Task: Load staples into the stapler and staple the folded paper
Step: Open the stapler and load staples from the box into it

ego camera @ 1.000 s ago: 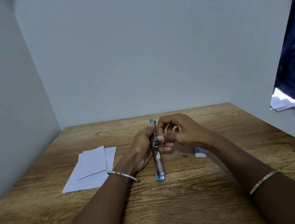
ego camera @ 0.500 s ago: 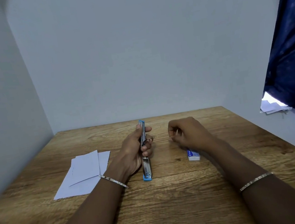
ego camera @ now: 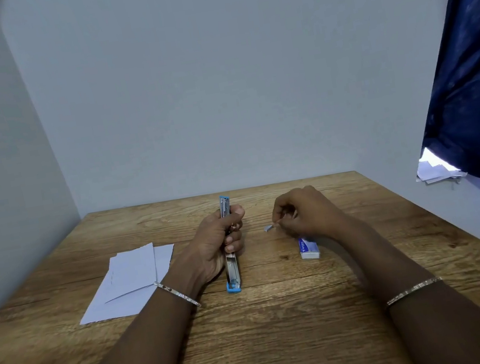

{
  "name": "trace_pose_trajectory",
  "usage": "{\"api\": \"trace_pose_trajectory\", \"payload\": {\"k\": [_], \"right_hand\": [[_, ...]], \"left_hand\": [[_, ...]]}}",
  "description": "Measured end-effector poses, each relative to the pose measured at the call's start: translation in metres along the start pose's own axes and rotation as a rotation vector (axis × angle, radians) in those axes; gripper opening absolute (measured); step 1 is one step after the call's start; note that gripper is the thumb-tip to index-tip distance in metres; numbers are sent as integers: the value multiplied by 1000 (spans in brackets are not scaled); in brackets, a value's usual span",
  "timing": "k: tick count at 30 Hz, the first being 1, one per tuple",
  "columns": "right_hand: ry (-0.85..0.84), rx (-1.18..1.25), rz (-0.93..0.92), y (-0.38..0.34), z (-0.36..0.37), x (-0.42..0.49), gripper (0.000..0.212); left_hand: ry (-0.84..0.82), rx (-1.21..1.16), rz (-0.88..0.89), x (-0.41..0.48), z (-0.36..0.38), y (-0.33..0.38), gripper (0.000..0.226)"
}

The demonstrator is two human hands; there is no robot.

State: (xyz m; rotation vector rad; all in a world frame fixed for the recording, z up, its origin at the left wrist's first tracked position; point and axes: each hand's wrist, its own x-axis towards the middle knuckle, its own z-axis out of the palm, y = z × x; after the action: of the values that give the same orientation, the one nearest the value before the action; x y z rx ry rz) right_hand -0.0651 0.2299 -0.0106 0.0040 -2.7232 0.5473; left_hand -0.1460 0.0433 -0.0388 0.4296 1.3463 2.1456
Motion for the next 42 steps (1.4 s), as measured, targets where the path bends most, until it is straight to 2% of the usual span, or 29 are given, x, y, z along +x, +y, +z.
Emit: {"api": "trace_pose_trajectory", "payload": {"k": [3, 5, 6, 8, 12, 14, 16, 21, 25, 28, 33, 42], "right_hand": [[94, 22, 7, 0, -9, 0, 13], [91, 3, 21, 2, -18, -1, 4], [59, -3, 37, 2, -24, -3, 9], [-80, 10, 94, 6, -36, -7, 27], [-440, 25, 214, 13, -49, -18, 50], [-514, 3, 245, 14, -49, -20, 63], [-526, -26, 241, 14, -47, -20, 66], [-442, 23, 190, 11, -39, -16, 51], [-134, 29, 41, 1, -25, -10, 50], [32, 183, -71, -11, -12, -5, 51], [24, 286, -182, -21, 2, -4, 43], [43, 447, -94, -27, 10, -6, 45]], "left_hand": [[2, -16, 0, 1, -1, 0, 16], [1, -28, -4, 1, -2, -1, 14], [-1, -29, -5, 2, -2, -1, 13], [0, -29, -2, 2, -2, -1, 11], [-2, -30, 1, 1, 0, 0, 12], [-6, -32, -5, 0, 1, 0, 13], [-14, -35, -11, 0, 1, 0, 14], [-33, -10, -5, -2, 1, 0, 13], [-17, 20, 19, -2, 2, -1, 13], [-38, 29, 23, -3, 1, 0, 22], [-122, 17, 45, -4, 0, -1, 39], [-51, -52, 96, -1, -2, -2, 31]]}}
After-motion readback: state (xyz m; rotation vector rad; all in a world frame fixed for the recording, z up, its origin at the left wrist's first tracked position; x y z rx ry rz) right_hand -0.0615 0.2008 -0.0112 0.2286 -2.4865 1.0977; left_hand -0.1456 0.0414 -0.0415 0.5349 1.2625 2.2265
